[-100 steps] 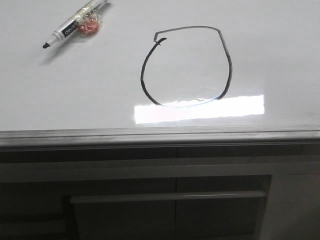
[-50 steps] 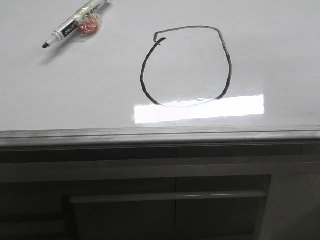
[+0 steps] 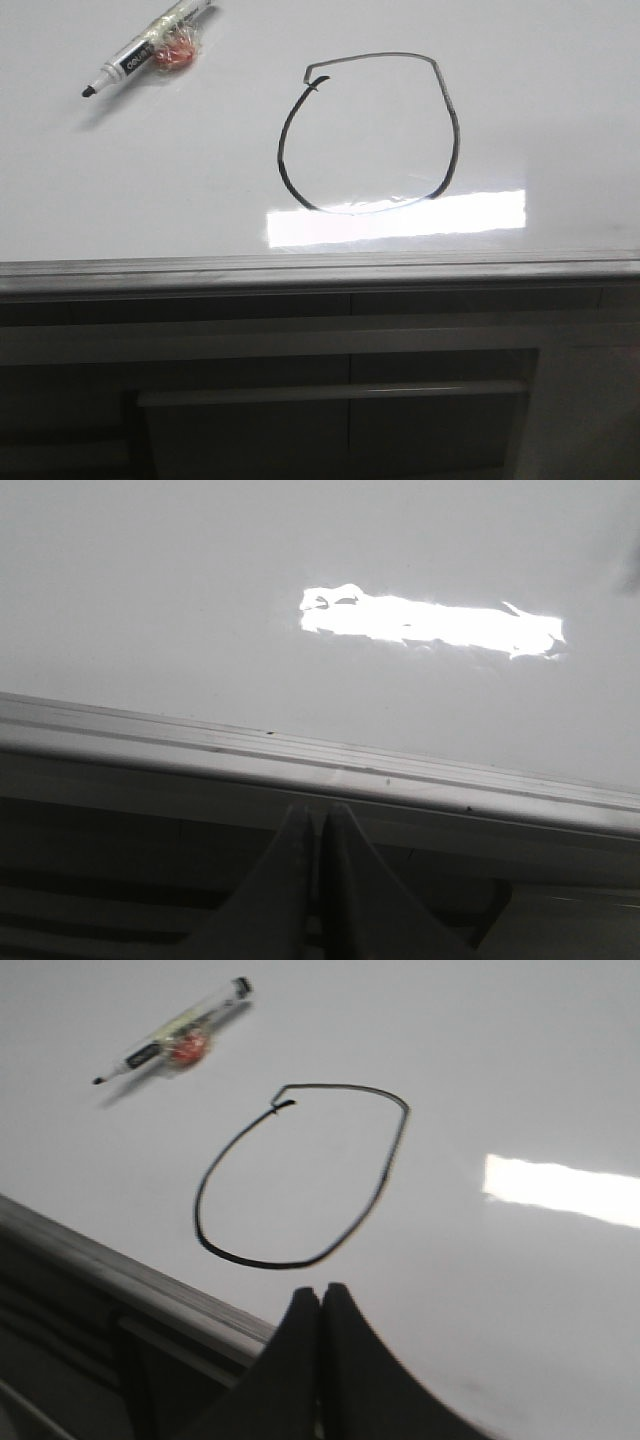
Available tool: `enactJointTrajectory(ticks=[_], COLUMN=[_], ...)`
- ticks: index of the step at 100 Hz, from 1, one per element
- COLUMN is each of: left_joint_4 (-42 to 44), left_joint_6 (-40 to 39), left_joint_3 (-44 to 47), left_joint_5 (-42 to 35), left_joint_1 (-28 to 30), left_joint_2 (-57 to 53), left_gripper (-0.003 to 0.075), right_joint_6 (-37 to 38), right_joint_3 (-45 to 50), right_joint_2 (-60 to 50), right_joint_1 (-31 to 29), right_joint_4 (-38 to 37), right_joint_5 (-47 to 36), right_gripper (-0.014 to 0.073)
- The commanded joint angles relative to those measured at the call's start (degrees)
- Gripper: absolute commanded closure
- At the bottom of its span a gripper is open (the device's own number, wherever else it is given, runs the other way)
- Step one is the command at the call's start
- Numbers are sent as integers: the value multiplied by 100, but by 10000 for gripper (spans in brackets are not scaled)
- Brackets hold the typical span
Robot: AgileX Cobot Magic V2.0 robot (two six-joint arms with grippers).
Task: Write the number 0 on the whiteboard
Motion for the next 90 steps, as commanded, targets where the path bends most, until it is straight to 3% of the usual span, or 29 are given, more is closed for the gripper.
enactJointTrajectory(ticks=[1, 15, 34, 47, 90], left_joint_4=[-108, -108, -108, -110, -98], left_joint_6=[5, 5, 5, 5, 5], left_joint_3=[187, 187, 187, 187, 187], left_joint_5=[-204, -204, -204, -203, -203], left_joint_1=[-39, -39, -39, -26, -26], left_joint_2=[-158, -158, -158, -158, -158], left_gripper=[740, 740, 740, 740, 740], right_joint_6=[1298, 1388, 1388, 1388, 1388], right_joint_3=[598, 1407, 1395, 1395, 1395], right_joint_2=[-458, -1312, -2493, -2426, -2464], right_joint_1=[-382, -977, -1501, -1571, -1571], right_joint_4=[-1141, -1370, -1625, -1625, -1625], right_joint_5=[-895, -712, 1050, 1757, 1720], right_gripper=[662, 662, 662, 662, 662])
